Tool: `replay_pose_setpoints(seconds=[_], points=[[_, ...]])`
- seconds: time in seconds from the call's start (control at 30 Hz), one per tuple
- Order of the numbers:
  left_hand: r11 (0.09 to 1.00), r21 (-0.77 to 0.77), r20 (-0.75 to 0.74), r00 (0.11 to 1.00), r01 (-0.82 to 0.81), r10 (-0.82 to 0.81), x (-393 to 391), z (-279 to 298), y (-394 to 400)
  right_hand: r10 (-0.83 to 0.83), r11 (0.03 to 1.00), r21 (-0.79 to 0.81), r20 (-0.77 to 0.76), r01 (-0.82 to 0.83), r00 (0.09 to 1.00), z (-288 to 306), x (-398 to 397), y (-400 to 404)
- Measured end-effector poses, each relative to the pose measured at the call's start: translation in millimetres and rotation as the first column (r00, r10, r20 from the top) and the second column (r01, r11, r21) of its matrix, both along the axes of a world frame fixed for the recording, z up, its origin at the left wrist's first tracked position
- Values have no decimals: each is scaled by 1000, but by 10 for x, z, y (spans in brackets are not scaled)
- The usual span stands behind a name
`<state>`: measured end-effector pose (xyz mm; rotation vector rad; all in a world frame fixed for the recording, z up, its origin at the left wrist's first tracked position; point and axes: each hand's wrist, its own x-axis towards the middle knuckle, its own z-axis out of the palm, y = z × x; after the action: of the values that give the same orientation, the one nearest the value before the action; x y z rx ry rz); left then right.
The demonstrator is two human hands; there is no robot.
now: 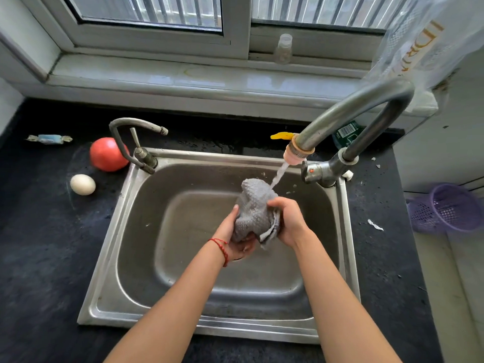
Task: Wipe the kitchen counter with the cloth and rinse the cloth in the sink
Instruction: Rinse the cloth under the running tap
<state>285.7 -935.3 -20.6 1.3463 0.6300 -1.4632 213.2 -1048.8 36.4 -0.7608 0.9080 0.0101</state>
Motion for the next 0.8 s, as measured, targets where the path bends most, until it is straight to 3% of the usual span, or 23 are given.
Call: replay_pose_setpoints(seconds=[0.07, 0.13, 0.2, 0.27, 0.37, 0.5, 0.57, 0.63, 0.7, 0.8], points=[[992, -54, 69, 990, -118, 122, 20, 70, -98, 141, 958, -237, -102, -162, 985, 30, 67, 68], [982, -94, 128, 977, -161, 172, 34, 17, -230, 164, 768, -556, -311, -319, 936, 0, 150, 206], [985, -78, 214, 963, -151, 165, -3, -5, -326, 40, 568, -732, -433, -377, 901, -34, 191, 315], [993, -51, 310, 944, -105, 116, -55, 38, -346, -89, 566, -725, -526, -392, 846, -27, 198, 267], [989, -102, 355, 925, -108, 138, -93, 141, -330, -106, 576, -701, -575, -421, 812, -93, 183, 142], [961, -9, 282, 921, -277, 268, 60, 113, -363, 32, 430, -798, -455, -423, 890, -103, 112, 458], [971, -7, 205, 950, -238, 235, 35, 101, -368, 39, 366, -797, -503, -480, 863, -111, 53, 516], [985, -78, 187, 968, -154, 166, -41, 101, -347, -46, 367, -766, -582, -528, 812, -142, 27, 409], [986, -150, 217, 971, -69, 101, -88, 143, -330, -136, 455, -742, -605, -493, 785, -192, 38, 264], [984, -161, 265, 957, -73, 115, -45, 145, -288, -144, 577, -733, -525, -360, 839, -270, 98, 143]])
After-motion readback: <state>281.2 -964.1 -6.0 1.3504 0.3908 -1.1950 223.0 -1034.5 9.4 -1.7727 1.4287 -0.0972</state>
